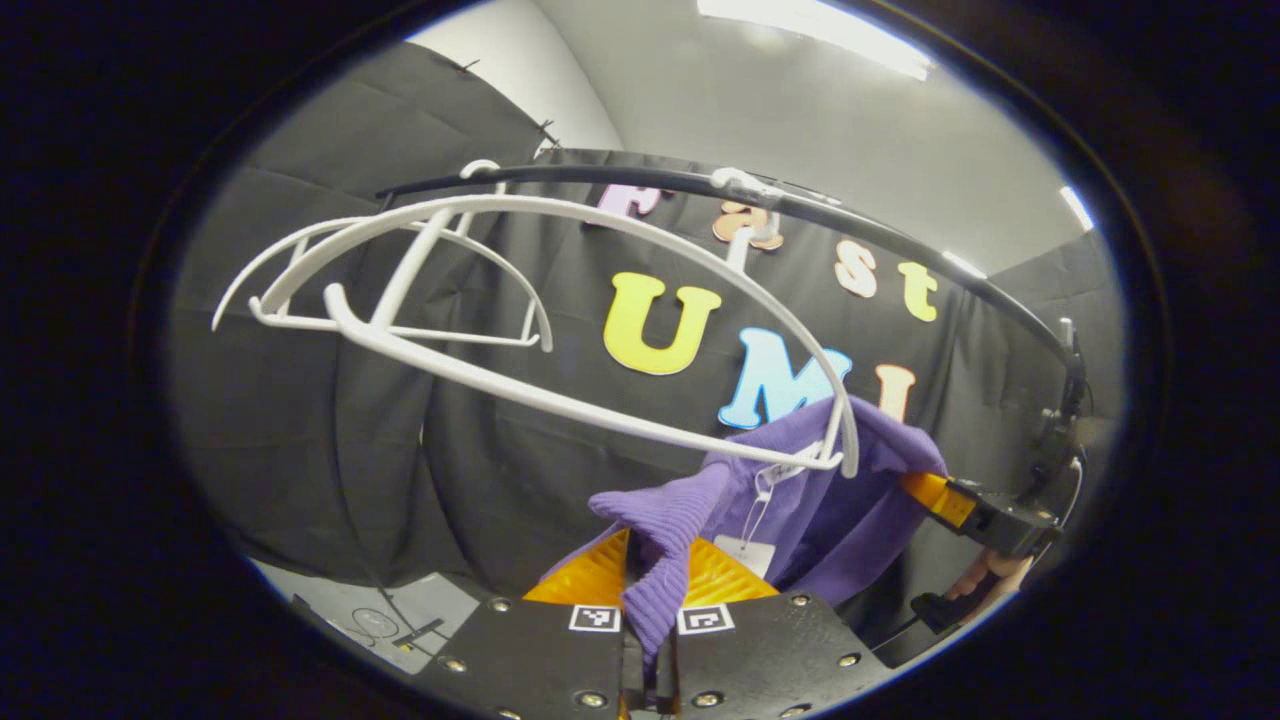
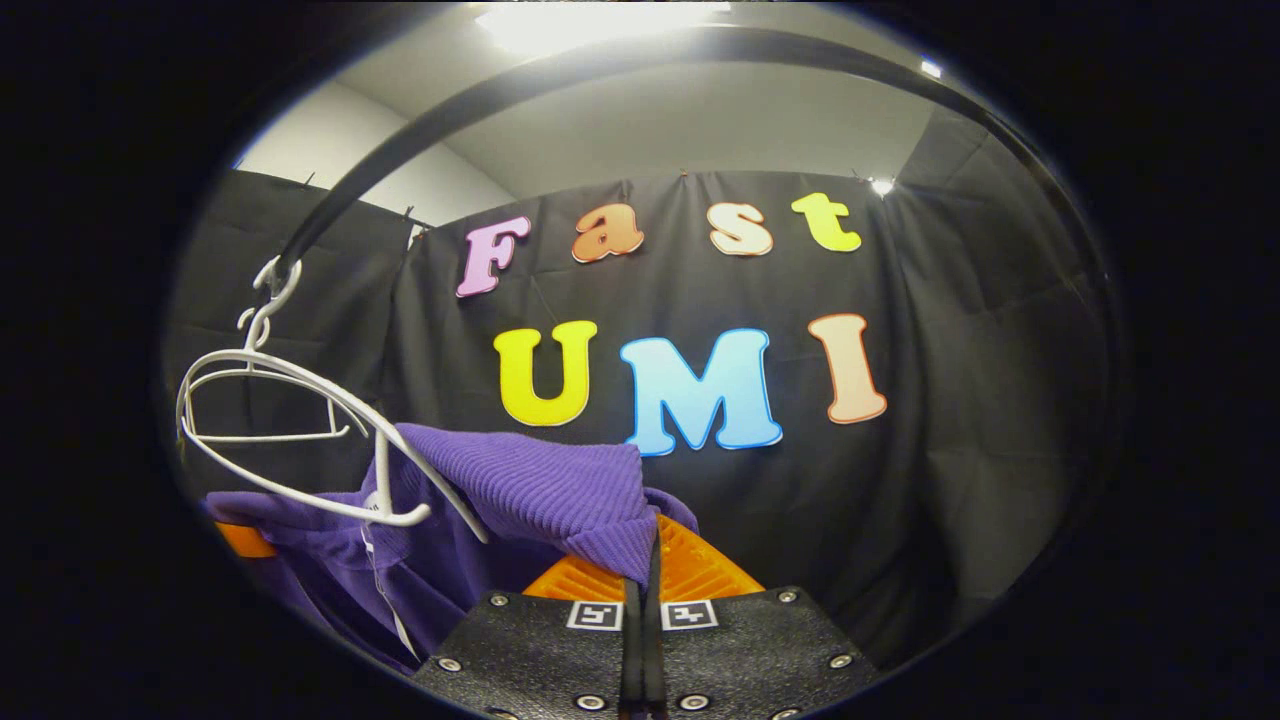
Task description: Grasp the clothes on the hanger with both hands and then place them into the laundry hamper below.
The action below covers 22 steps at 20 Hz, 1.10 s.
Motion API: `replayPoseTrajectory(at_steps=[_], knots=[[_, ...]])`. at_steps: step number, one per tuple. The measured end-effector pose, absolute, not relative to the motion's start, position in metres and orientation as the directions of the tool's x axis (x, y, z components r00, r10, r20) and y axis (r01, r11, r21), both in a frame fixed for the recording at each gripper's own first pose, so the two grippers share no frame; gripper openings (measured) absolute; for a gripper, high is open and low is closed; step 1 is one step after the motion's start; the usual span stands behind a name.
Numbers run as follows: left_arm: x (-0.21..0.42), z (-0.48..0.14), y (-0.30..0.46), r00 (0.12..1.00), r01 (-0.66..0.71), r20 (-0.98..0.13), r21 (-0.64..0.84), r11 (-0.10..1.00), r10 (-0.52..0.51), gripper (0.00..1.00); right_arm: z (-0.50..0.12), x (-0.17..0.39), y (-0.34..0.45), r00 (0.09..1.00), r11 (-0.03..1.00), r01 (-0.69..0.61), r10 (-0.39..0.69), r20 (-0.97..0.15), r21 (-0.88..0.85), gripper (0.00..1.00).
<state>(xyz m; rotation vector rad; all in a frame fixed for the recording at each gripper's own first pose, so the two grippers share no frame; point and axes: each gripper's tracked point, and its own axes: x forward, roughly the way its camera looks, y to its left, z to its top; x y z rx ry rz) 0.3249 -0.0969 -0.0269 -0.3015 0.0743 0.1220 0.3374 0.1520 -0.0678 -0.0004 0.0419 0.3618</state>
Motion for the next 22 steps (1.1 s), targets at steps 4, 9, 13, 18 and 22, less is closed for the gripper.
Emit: replayPoseTrajectory(at_steps=[4, 9, 13, 18, 22], knots=[[0.334, -0.032, -0.117, 0.993, -0.084, -0.099, -0.26, 0.962, 0.06, 0.06, -0.085, 0.334, 0.129, 0.944, 0.945, -0.324, 0.321, -0.081, -0.037, 0.0], [0.322, -0.039, -0.117, 0.992, -0.045, -0.129, -0.243, 0.969, 0.013, 0.05, -0.099, 0.302, 0.115, 0.946, 0.952, -0.304, 0.299, -0.123, -0.025, 0.0], [0.275, -0.046, -0.105, 0.99, -0.018, -0.138, -0.216, 0.976, -0.013, 0.06, -0.103, 0.259, 0.111, 0.944, 0.955, -0.296, 0.287, -0.162, -0.034, 0.0], [0.218, -0.041, -0.084, 0.987, 0.059, -0.135, -0.202, 0.978, -0.088, 0.12, -0.1, 0.189, 0.114, 0.951, 0.971, -0.237, 0.222, -0.215, -0.046, 0.0], [0.171, -0.051, -0.056, 0.982, 0.099, -0.137, -0.209, 0.973, -0.129, 0.05, -0.101, 0.142, 0.125, 0.958, 0.979, -0.192, 0.173, -0.227, -0.063, 0.0]])
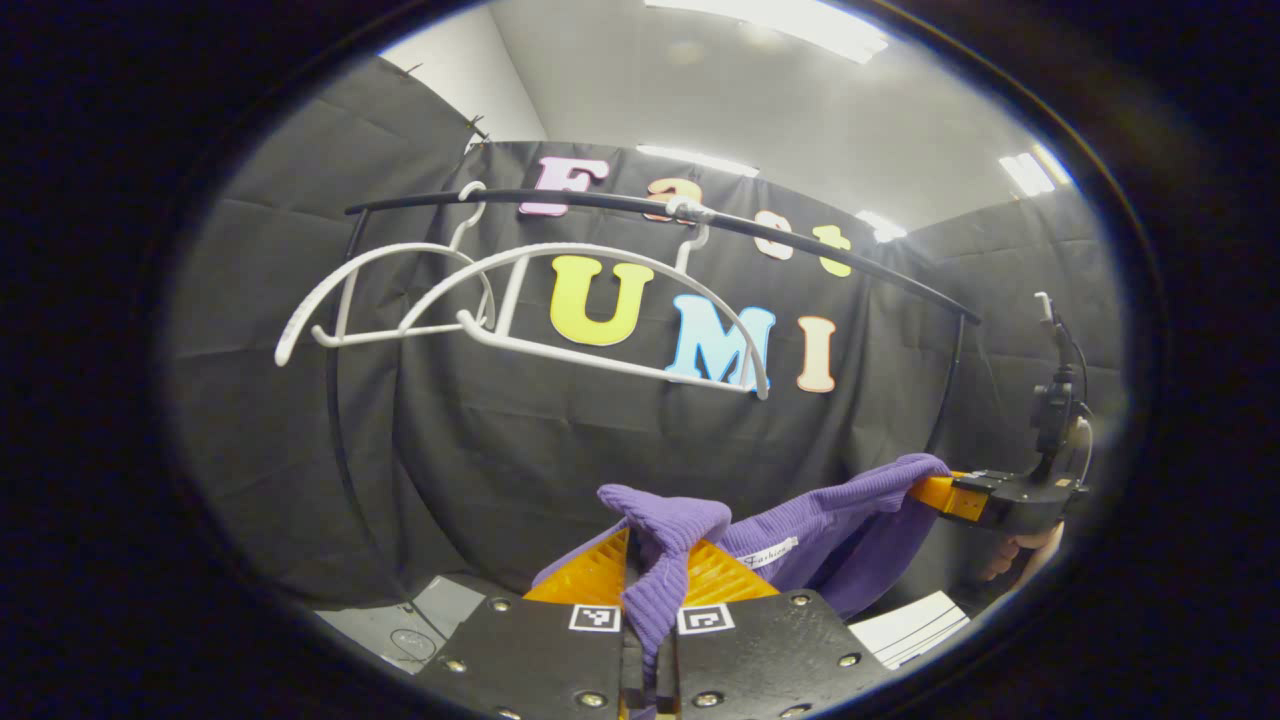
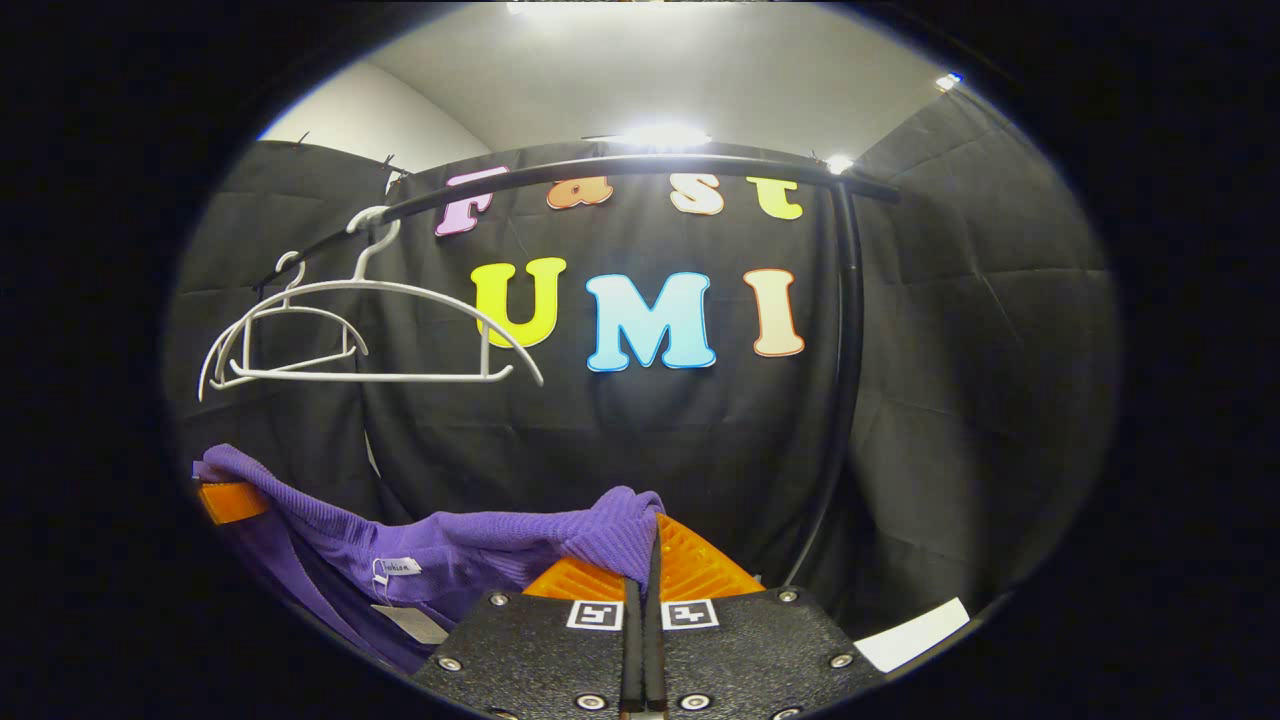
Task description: Grasp the clothes on the hanger with both hands and then place them into the laundry hamper below.
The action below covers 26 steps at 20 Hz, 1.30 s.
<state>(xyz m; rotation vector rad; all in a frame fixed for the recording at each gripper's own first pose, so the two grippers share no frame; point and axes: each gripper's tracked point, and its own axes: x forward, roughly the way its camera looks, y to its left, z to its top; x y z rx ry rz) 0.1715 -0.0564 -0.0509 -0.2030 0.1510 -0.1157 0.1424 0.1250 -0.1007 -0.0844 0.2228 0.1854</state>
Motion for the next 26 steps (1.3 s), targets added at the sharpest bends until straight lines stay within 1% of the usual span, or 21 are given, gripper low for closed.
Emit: replayPoseTrajectory(at_steps=[1, 2, 3, 4, 5, 7, 8, 9, 11, 13, 14, 16, 18, 19, 20, 21, 22, 23, 26], knots=[[0.157, -0.061, -0.049, 0.979, 0.107, -0.15, -0.204, 0.973, -0.139, 0.12, -0.103, 0.129, 0.128, 0.958, 0.981, -0.183, 0.164, -0.234, -0.064, 0.0], [0.145, -0.071, -0.041, 0.975, 0.113, -0.164, -0.204, 0.972, -0.148, 0.05, -0.106, 0.116, 0.131, 0.957, 0.982, -0.176, 0.156, -0.244, -0.062, 0.0], [0.136, -0.082, -0.033, 0.971, 0.118, -0.18, -0.207, 0.971, -0.156, 0.05, -0.11, 0.1, 0.136, 0.955, 0.983, -0.171, 0.15, -0.255, -0.06, 0.0], [0.125, -0.089, -0.026, 0.967, 0.126, -0.192, -0.214, 0.969, -0.168, 0.11, -0.114, 0.089, 0.139, 0.953, 0.984, -0.165, 0.144, -0.266, -0.061, 0.0], [0.118, -0.096, -0.018, 0.963, 0.13, -0.205, -0.219, 0.967, -0.175, 0.06, -0.12, 0.075, 0.142, 0.95, 0.985, -0.163, 0.139, -0.279, -0.062, 0.0], [0.105, -0.112, -0.004, 0.955, 0.133, -0.231, -0.218, 0.967, -0.184, 0.06, -0.134, 0.055, 0.15, 0.941, 0.984, -0.168, 0.142, -0.308, -0.059, 0.0], [0.099, -0.119, 0.003, 0.952, 0.132, -0.247, -0.21, 0.969, -0.183, 0.02, -0.143, 0.048, 0.152, 0.933, 0.984, -0.171, 0.145, -0.329, -0.05, 0.0], [0.094, -0.133, 0.005, 0.947, 0.131, -0.263, -0.199, 0.971, -0.182, 0.1, -0.156, 0.042, 0.155, 0.923, 0.984, -0.172, 0.147, -0.357, -0.038, 0.0], [0.092, -0.156, 0.011, 0.938, 0.122, -0.296, -0.2, 0.972, -0.178, 0.01, -0.181, 0.032, 0.159, 0.899, 0.984, -0.176, 0.153, -0.411, -0.019, 0.0], [0.092, -0.18, 0.016, 0.934, 0.12, -0.311, -0.187, 0.975, -0.175, 0.1, -0.198, 0.025, 0.164, 0.892, 0.982, -0.19, 0.168, -0.42, -0.011, 0.0], [0.093, -0.192, 0.017, 0.929, 0.117, -0.332, -0.167, 0.979, -0.167, 0.06, -0.208, 0.023, 0.166, 0.883, 0.98, -0.197, 0.176, -0.436, -0.004, 0.0], [0.089, -0.222, 0.014, 0.912, 0.124, -0.372, -0.145, 0.982, -0.17, 0.06, -0.236, 0.021, 0.17, 0.864, 0.979, -0.201, 0.188, -0.467, 0.023, 0.0], [0.08, -0.246, 0.01, 0.895, 0.149, -0.401, -0.144, 0.978, -0.196, 0.06, -0.259, 0.011, 0.171, 0.845, 0.98, -0.197, 0.181, -0.503, 0.022, 0.0], [0.076, -0.26, 0.008, 0.892, 0.162, -0.399, -0.154, 0.975, -0.211, 0.1, -0.275, 0.006, 0.171, 0.833, 0.981, -0.194, 0.172, -0.525, 0.014, 0.0], [0.071, -0.276, 0.003, 0.883, 0.176, -0.408, -0.17, 0.97, -0.232, 0.06, -0.289, -0.003, 0.172, 0.821, 0.981, -0.196, 0.171, -0.545, 0.013, 0.0], [0.069, -0.291, 0.001, 0.869, 0.185, -0.431, -0.178, 0.966, -0.245, 0.06, -0.303, -0.011, 0.175, 0.806, 0.978, -0.206, 0.181, -0.564, 0.021, 0.0], [0.064, -0.31, -0.004, 0.856, 0.19, -0.452, -0.18, 0.965, -0.253, 0.1, -0.315, -0.017, 0.177, 0.79, 0.977, -0.212, 0.185, -0.585, 0.022, 0.0], [0.061, -0.326, -0.006, 0.844, 0.19, -0.473, -0.178, 0.966, -0.253, 0.06, -0.329, -0.024, 0.177, 0.773, 0.976, -0.216, 0.182, -0.607, 0.018, 0.0], [0.062, -0.371, -0.007, 0.815, 0.166, -0.528, -0.18, 0.969, -0.238, 0.06, -0.355, -0.028, 0.179, 0.744, 0.975, -0.223, 0.176, -0.645, 0.009, 0.0]])
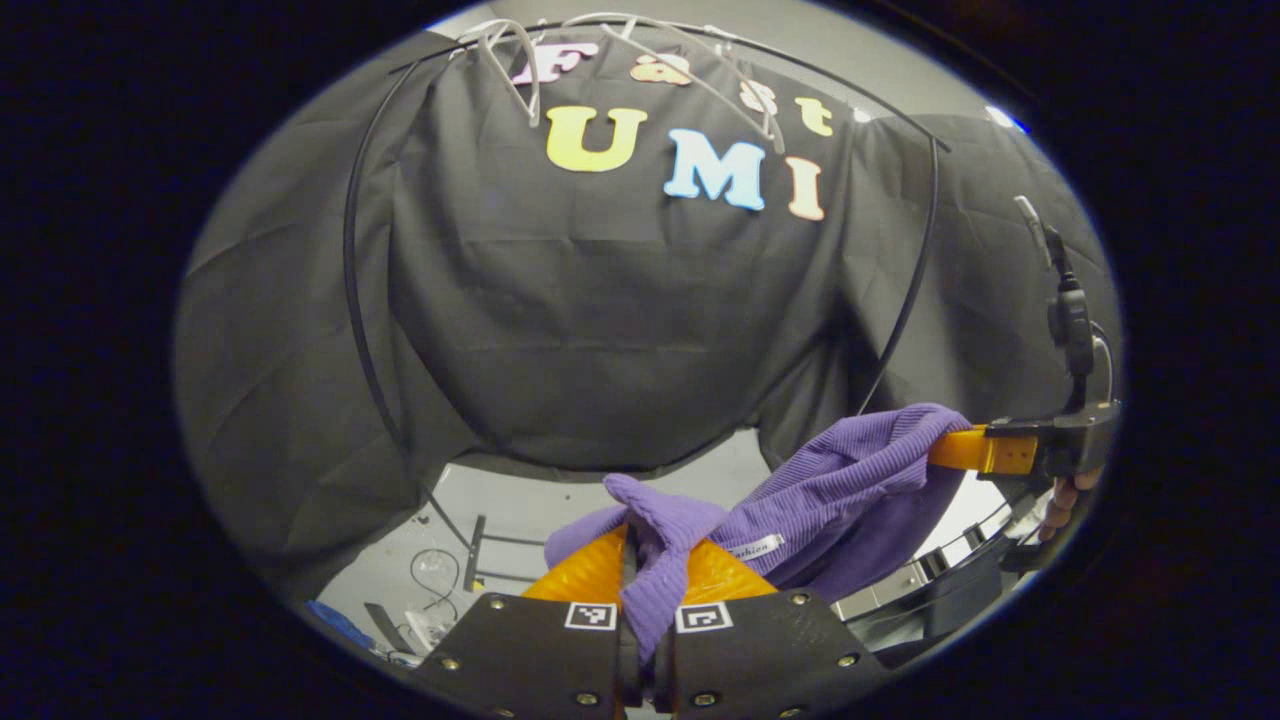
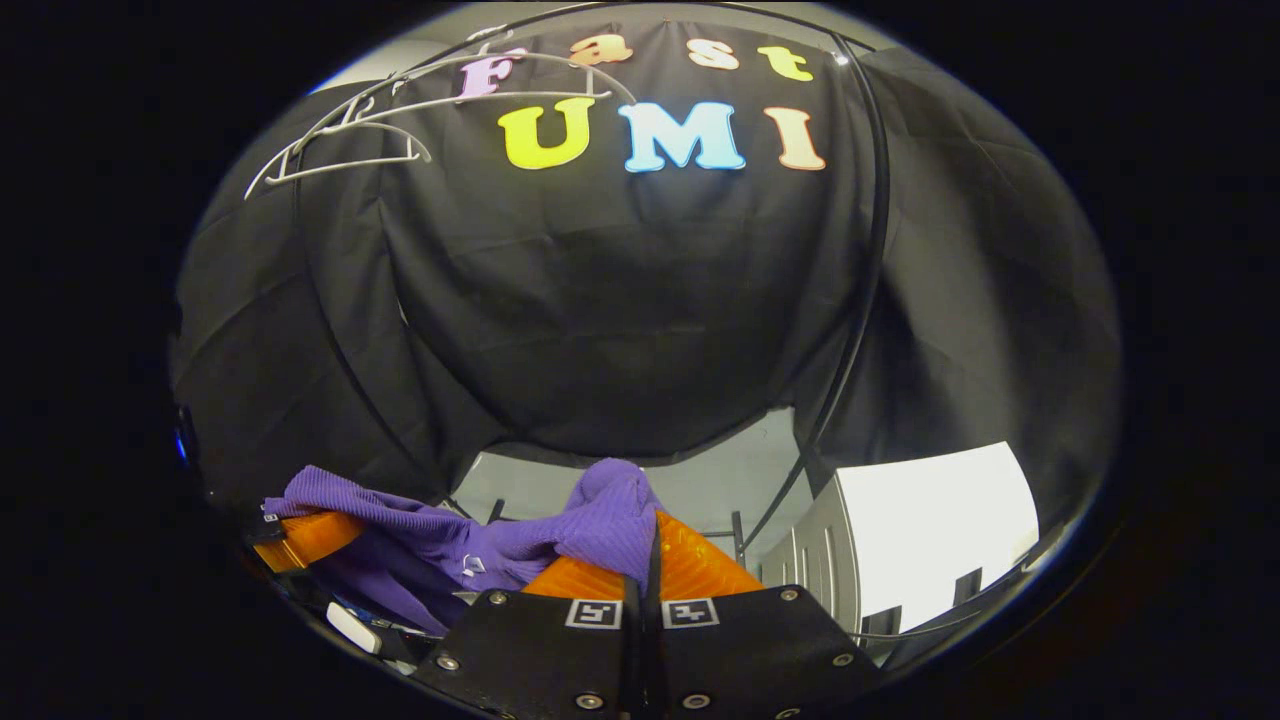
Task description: Grasp the clothes on the hanger with both hands and then place them into the laundry hamper below.
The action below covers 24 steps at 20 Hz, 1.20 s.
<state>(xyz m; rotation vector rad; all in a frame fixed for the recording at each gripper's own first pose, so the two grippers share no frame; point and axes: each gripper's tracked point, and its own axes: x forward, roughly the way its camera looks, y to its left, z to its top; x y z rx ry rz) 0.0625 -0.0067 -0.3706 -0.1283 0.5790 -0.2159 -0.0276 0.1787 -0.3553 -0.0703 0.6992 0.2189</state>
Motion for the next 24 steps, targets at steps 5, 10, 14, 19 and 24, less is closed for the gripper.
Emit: replayPoseTrajectory(at_steps=[5, 10, 14, 19, 24], knots=[[0.057, -0.423, -0.006, 0.775, 0.12, -0.593, -0.2, 0.973, -0.217, 0.06, -0.406, -0.044, 0.177, 0.688, 0.979, -0.203, 0.159, -0.708, 0.023, 0.01], [0.059, -0.467, 0.0, 0.742, 0.129, -0.635, -0.177, 0.976, -0.213, 0.06, -0.449, -0.061, 0.173, 0.634, 0.974, -0.225, 0.147, -0.759, 0.001, 0.02], [0.054, -0.497, -0.013, 0.702, 0.15, -0.668, -0.201, 0.968, -0.248, 0.06, -0.466, -0.071, 0.17, 0.606, 0.98, -0.201, 0.135, -0.784, 0.013, 0.02], [0.06, -0.509, -0.021, 0.687, 0.162, -0.684, -0.183, 0.97, -0.243, 0.07, -0.473, -0.07, 0.169, 0.583, 0.981, -0.193, 0.132, -0.802, 0.022, 0.05], [0.06, -0.518, -0.029, 0.677, 0.169, -0.689, -0.197, 0.966, -0.259, 0.08, -0.48, -0.074, 0.169, 0.533, 0.981, -0.19, 0.127, -0.836, 0.028, 0.06]])
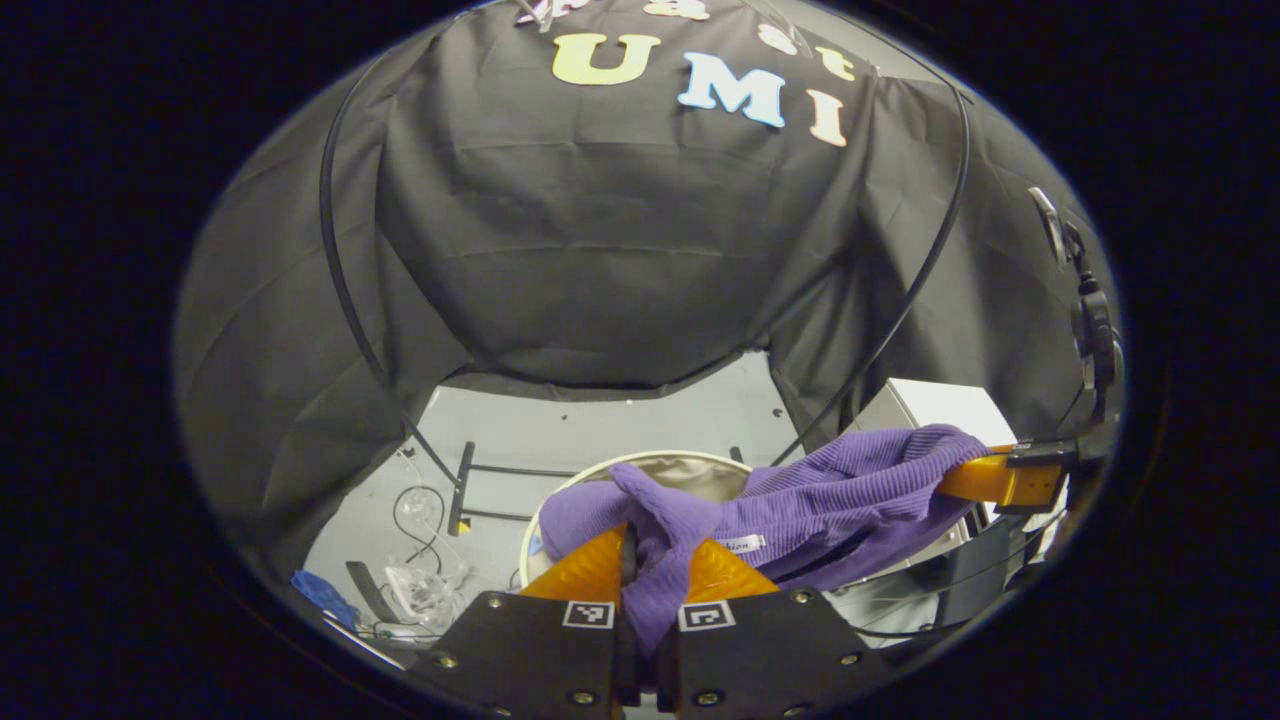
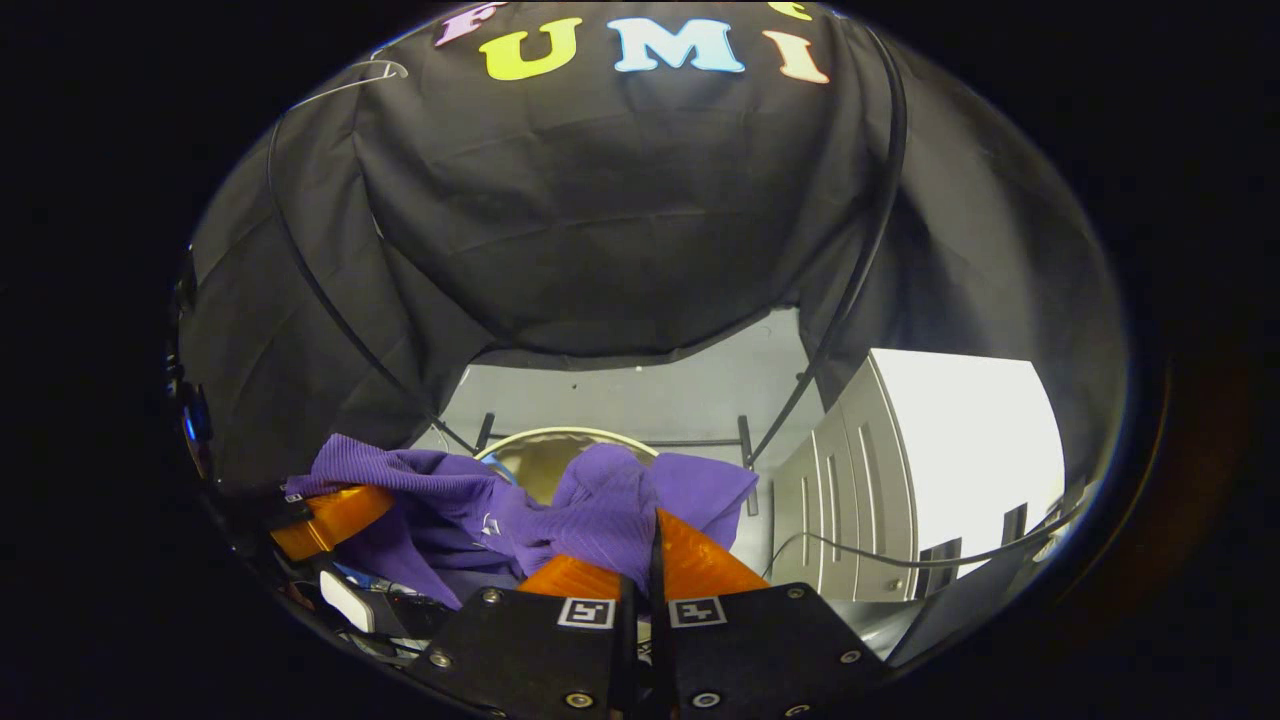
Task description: Grasp the clothes on the hanger with both hands and then place them into the laundry hamper below.
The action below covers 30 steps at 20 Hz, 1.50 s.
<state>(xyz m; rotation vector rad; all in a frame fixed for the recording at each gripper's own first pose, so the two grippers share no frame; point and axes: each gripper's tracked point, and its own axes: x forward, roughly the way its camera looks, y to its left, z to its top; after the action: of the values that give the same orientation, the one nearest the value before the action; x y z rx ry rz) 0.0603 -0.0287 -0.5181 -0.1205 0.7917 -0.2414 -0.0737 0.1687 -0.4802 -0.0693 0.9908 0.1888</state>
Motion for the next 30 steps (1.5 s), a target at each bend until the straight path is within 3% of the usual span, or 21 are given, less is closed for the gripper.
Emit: replayPoseTrajectory(at_steps=[6, 10, 14, 15, 18, 24, 25, 30], knots=[[0.064, -0.528, -0.027, 0.678, 0.16, -0.693, -0.183, 0.97, -0.243, 0.08, -0.481, -0.086, 0.174, 0.458, 0.972, -0.235, 0.136, -0.879, 0.028, 0.1], [0.049, -0.535, -0.016, 0.672, 0.181, -0.711, -0.115, 0.977, -0.208, 0.13, -0.477, -0.1, 0.18, 0.372, 0.965, -0.247, 0.175, -0.912, 0.085, 0.14], [0.036, -0.524, -0.006, 0.689, 0.144, -0.705, -0.095, 0.985, -0.169, 0.35, -0.448, -0.096, 0.179, 0.391, 0.963, -0.249, 0.197, -0.899, 0.102, 0.78], [0.035, -0.519, -0.002, 0.697, 0.128, -0.7, -0.093, 0.987, -0.156, 0.48, -0.439, -0.09, 0.173, 0.419, 0.963, -0.258, 0.188, -0.888, 0.082, 0.95], [0.034, -0.494, 0.007, 0.717, 0.086, -0.688, -0.067, 0.994, -0.109, 0.97, -0.409, -0.081, 0.151, 0.491, 0.967, -0.254, 0.156, -0.857, 0.031, 0.95], [0.022, -0.409, -0.006, 0.769, 0.075, -0.635, -0.024, 0.997, -0.074, 1.0, -0.347, -0.066, 0.093, 0.641, 0.985, -0.17, 0.143, -0.754, 0.042, 0.95], [0.018, -0.393, -0.014, 0.776, 0.068, -0.626, -0.027, 0.997, -0.07, 0.97, -0.337, -0.066, 0.08, 0.661, 0.986, -0.162, 0.14, -0.738, 0.042, 0.95], [-0.006, -0.33, -0.073, 0.794, 0.0, -0.607, -0.055, 0.999, -0.033, 1.0, -0.281, -0.059, 0.012, 0.763, 0.988, -0.146, 0.148, -0.63, 0.055, 0.95]])
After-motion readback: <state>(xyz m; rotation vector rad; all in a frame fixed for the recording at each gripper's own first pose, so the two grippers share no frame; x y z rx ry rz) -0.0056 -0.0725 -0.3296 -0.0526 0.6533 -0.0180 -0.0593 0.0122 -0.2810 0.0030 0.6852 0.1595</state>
